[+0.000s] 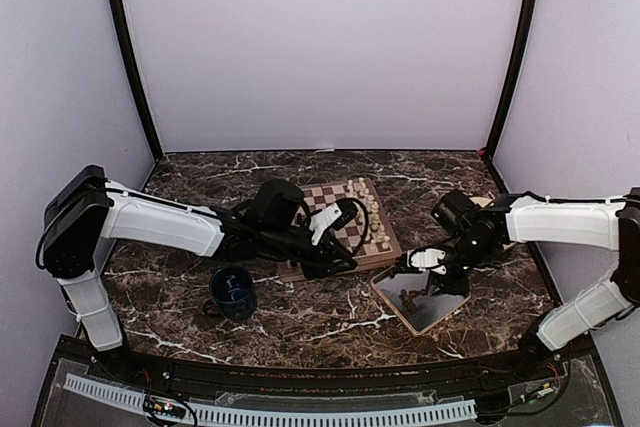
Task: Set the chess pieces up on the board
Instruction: Pick up the king from the chess pile, then pass from the right arm to the left
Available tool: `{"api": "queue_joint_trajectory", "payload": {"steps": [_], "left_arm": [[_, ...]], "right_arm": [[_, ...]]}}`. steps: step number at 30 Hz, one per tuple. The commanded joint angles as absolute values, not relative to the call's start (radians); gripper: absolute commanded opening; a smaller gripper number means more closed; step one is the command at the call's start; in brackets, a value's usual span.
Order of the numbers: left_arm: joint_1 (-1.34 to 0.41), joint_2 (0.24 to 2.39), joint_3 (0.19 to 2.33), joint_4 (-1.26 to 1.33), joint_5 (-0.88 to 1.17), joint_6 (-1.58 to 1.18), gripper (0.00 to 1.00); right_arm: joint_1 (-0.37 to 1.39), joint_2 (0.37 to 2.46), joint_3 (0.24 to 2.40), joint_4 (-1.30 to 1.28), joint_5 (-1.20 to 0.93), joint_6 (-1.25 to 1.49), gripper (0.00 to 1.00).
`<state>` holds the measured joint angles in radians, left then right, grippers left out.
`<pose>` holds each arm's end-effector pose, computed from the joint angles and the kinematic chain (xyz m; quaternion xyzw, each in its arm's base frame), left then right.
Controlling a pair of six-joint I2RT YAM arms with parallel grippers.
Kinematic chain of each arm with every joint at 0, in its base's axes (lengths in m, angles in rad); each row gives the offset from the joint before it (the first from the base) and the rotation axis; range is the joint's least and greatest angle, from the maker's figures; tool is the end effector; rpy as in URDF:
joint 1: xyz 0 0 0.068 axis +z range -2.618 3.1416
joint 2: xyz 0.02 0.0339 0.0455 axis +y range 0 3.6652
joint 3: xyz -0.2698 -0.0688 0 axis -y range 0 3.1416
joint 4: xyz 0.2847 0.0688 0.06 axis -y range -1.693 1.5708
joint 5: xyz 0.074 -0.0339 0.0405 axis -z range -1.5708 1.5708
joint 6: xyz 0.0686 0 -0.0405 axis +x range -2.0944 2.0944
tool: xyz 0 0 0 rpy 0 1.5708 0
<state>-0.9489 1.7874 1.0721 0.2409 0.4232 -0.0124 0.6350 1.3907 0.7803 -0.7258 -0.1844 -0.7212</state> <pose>0.2414 -0.3852 0.1732 0.4743 0.6952 -0.3945 0.3689 0.2117 0.1716 0.1274 -0.6287 0.7634 0.0863 0.1204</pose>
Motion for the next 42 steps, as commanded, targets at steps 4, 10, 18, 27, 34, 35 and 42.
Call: {"api": "queue_joint_trajectory", "payload": {"steps": [4,10,18,27,34,35,42], "left_arm": [[-0.994,1.843,1.052,0.583,0.545,-0.017,0.36],[-1.029,1.939,1.09,0.682,0.512,-0.1,0.35],[-1.029,2.005,1.113,0.783,0.513,-0.246,0.37],[-1.029,2.042,1.136,0.831,0.492,-0.31,0.39],[-1.029,2.06,1.161,0.845,0.494,-0.333,0.35],[-1.029,2.061,1.162,0.849,0.495,-0.335,0.34],[-1.029,2.074,1.17,0.862,0.518,-0.352,0.21]], "right_arm": [[0.64,1.346,0.87,-0.807,-0.237,-0.685,0.05],[0.641,1.344,0.958,-0.836,-0.273,-0.636,0.05],[0.639,1.372,1.073,-0.859,-0.337,-0.604,0.06],[0.64,1.399,1.113,-0.871,-0.375,-0.601,0.07],[0.638,1.402,1.121,-0.877,-0.39,-0.598,0.07],[0.639,1.401,1.121,-0.877,-0.389,-0.597,0.07],[0.638,1.403,1.116,-0.875,-0.39,-0.597,0.08]]}}
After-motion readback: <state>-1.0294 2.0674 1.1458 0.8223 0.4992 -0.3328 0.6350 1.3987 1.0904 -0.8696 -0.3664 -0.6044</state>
